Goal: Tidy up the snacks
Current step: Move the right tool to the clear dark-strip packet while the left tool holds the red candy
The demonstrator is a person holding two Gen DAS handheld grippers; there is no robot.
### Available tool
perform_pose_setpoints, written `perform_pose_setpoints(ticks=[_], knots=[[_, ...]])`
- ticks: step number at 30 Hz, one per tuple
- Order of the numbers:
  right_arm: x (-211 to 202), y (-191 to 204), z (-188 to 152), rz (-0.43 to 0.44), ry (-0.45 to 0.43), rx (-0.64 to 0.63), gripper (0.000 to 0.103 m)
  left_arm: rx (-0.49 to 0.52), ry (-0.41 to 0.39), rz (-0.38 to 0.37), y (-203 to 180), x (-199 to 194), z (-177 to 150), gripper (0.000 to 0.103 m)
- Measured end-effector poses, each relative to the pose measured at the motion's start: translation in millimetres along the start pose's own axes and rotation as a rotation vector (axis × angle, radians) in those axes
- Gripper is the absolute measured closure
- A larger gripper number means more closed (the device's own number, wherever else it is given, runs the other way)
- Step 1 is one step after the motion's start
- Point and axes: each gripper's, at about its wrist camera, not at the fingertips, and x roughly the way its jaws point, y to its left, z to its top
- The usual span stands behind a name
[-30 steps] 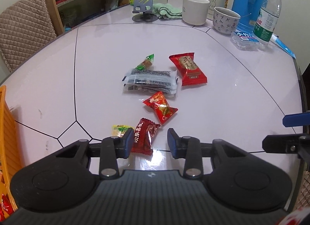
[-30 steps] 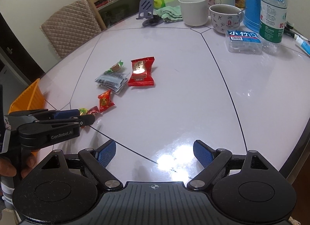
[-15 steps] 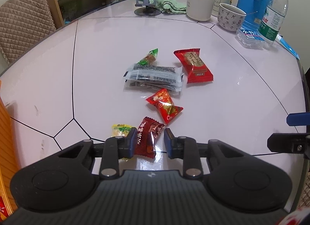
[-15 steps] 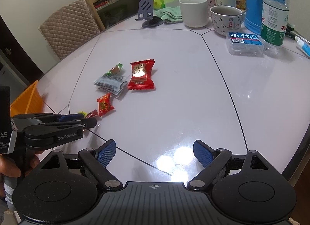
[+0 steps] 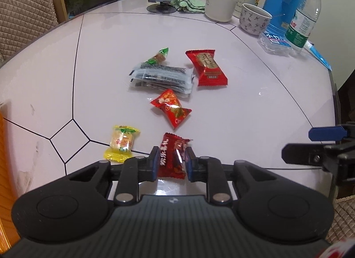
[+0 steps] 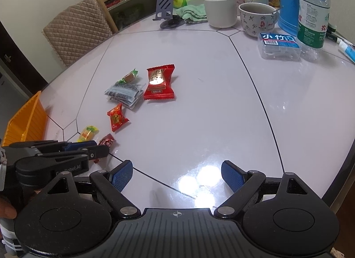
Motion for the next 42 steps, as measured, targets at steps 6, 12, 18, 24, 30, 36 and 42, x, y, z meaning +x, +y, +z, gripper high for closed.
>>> perform_pose_setpoints(ticks=[6,12,18,24,30,36,42], knots=[[0,-1,-2,-0.001,0.003,0.002,0.016,-0.004,0.008,-0.01,4,7,6,0.08],[3,-2,-2,-0.002,0.007,0.005,0.016,-0.003,0.005,-0.012,4,10,6,0.081],[8,2,2,0.013,0.003,-0.02,0.016,-0.034,-0.022,-0.002,9,-3,4,0.081],[15,16,18,0.061,-0.058,-0.126,0.017,-0.102,-0.061,0.034,25,-24,9,0.081],[30,43,42,0.131,-0.12,-0.276,0.017,-0.164,-0.072,0.091,49,-34,16,0.081],[57,66,66,0.199,-0.121,-0.374,0.032,-0.206,-0.065,0.137,69,-36,19,0.081],[88,81,85,0.231,-0.108,-0.451,0.037,-0.24,-0.057,0.154,85,-35,18,0.081]])
